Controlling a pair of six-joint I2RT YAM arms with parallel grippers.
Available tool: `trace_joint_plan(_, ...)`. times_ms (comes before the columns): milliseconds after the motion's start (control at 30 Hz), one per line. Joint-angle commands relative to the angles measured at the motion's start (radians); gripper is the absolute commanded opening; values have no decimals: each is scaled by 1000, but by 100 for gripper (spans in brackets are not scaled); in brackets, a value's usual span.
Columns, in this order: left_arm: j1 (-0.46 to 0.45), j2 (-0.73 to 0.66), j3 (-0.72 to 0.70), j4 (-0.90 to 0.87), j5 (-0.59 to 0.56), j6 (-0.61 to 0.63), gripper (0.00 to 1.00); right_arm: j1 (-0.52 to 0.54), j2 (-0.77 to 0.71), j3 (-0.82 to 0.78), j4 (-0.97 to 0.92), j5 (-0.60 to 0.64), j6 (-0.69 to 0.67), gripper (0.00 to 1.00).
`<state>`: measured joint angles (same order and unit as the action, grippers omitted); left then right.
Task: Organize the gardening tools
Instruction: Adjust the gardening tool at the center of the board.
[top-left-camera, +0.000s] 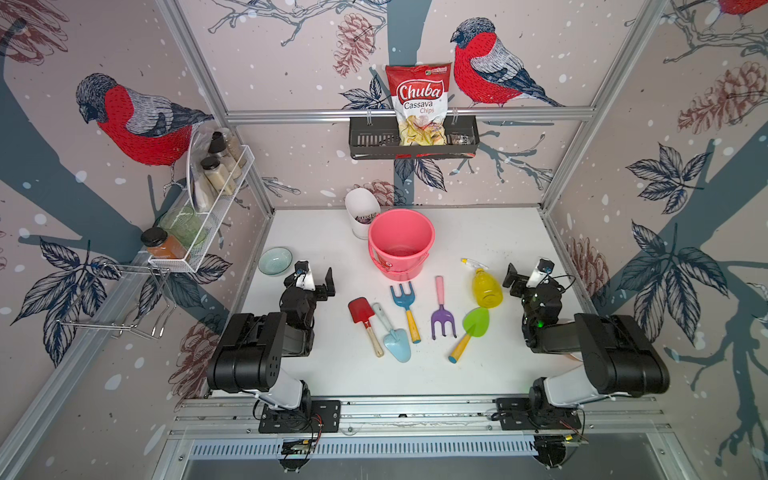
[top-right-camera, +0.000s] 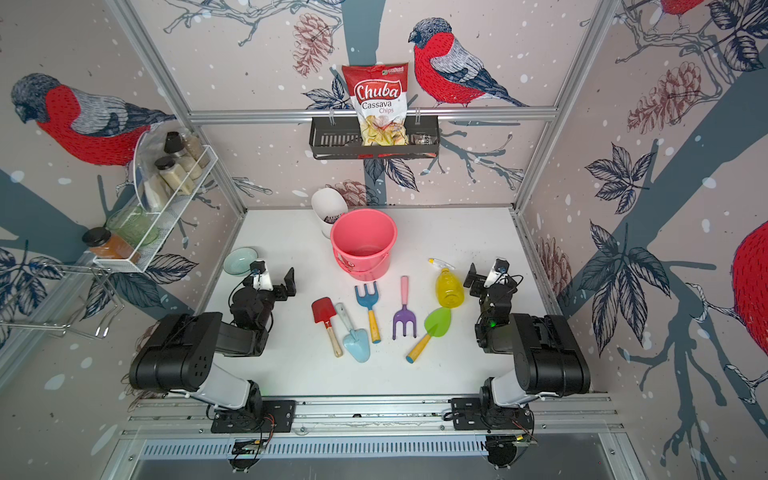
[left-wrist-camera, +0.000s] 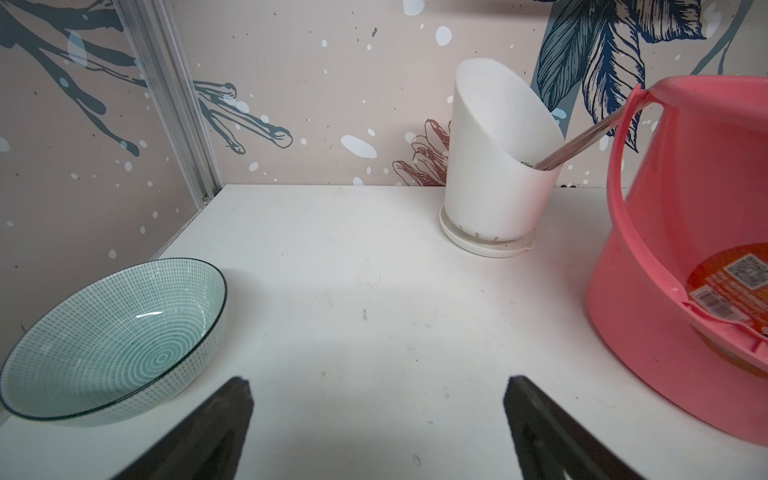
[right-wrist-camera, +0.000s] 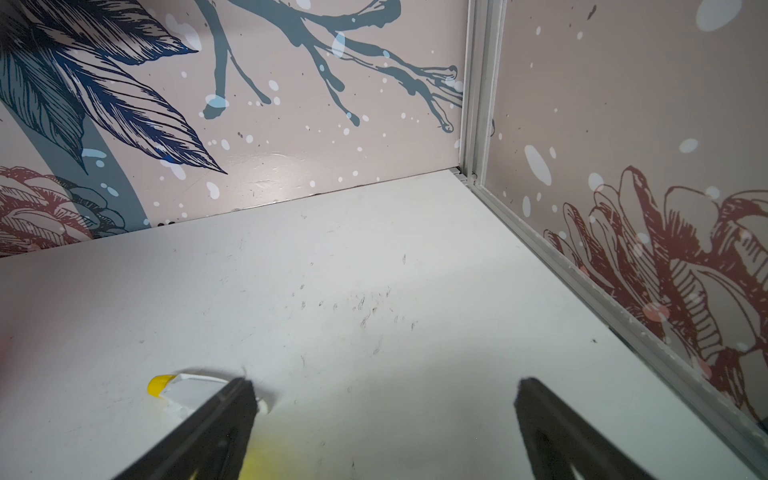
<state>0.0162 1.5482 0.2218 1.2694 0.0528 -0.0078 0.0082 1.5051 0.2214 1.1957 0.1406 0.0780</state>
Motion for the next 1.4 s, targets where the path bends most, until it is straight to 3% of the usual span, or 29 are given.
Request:
trace_joint_plan(0,-4,-2,1,43,6,9,97,-4,1,9,24,-11,5,100)
trace_joint_plan(67,-24,-39,35,-39,-22,29,96,-5,-8,16,31,-25,-5,100)
trace_joint_plan(167,-37,-105,125,-266,-7,52,97,7,-76,230,-415,3,-4,100)
trace_joint_plan(267,-62,-128,181,-369,-43,62,97,45,-67,382,-604,35,-6,100)
trace_joint_plan(367,-93,-148,267,-539,-86,29,97,125,-20,524,-799,155,-45,100)
trace_joint_plan(467,-119,-176,357,-699,-60,-29,97,175,14,620,-963,187,-9,100)
trace_joint_plan(667,-135,-175,489,-985,115,-179,97,180,107,831,-1353,-30,155,100)
trace_joint_plan(867,-198,-169,519,-1094,253,-238,95,174,247,1045,-1620,-217,183,100)
trace_joint_plan(1067,-231,-146,503,-1100,322,-257,95,163,417,1247,-1827,-237,160,100)
trace_joint_plan(1367,-234,-155,485,-1099,351,-252,96,144,405,1215,-1869,-284,162,100)
